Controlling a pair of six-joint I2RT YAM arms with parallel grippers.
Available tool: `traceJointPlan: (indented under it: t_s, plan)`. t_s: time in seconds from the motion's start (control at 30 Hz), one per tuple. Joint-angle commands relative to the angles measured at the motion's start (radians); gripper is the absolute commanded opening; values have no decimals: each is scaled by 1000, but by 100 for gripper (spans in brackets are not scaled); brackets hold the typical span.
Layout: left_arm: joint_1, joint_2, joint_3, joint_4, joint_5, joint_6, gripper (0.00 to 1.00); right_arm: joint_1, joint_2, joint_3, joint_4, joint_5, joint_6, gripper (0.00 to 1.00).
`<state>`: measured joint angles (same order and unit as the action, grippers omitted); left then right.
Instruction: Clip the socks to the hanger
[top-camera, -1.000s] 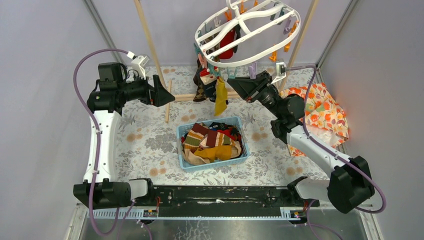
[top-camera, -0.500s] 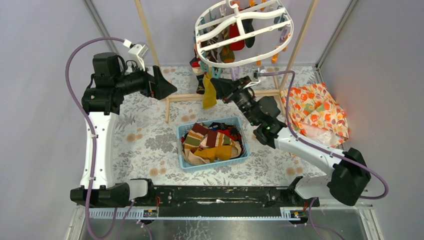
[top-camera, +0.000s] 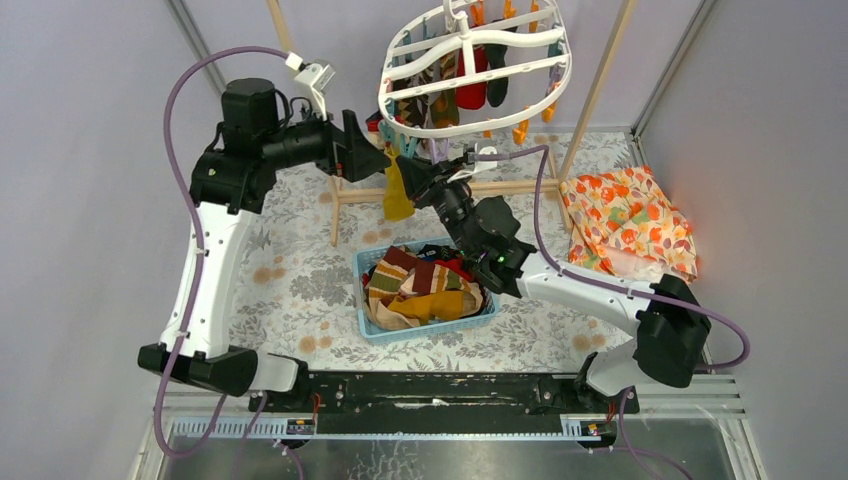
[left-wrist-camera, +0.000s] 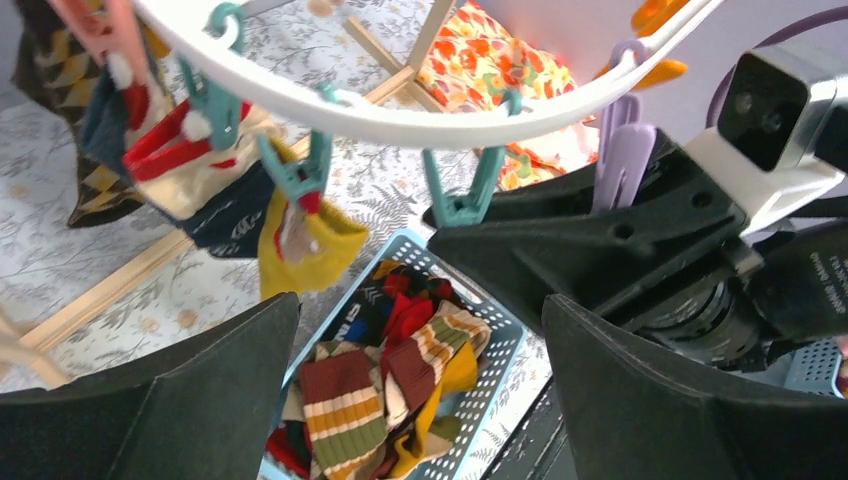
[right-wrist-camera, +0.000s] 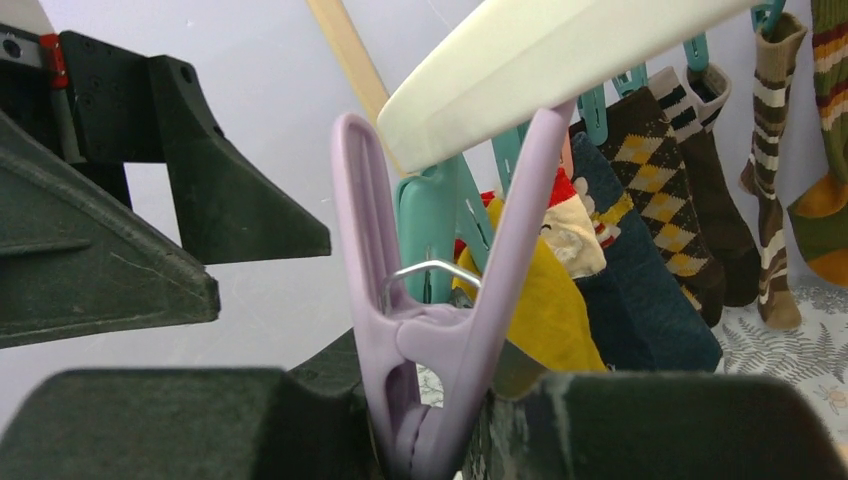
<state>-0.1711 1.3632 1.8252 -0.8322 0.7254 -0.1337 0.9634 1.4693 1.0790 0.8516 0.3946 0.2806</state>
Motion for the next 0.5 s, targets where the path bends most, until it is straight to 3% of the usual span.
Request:
traceJointPlan:
  t_s: [0.0, 0.47]
  plan:
    - [-67, 32, 44, 111, -32, -78, 98, 21, 4, 46, 55, 87, -61, 0]
    - [-154, 120, 82, 220, -63, -169, 83, 28, 7, 52, 25, 94, -84, 0]
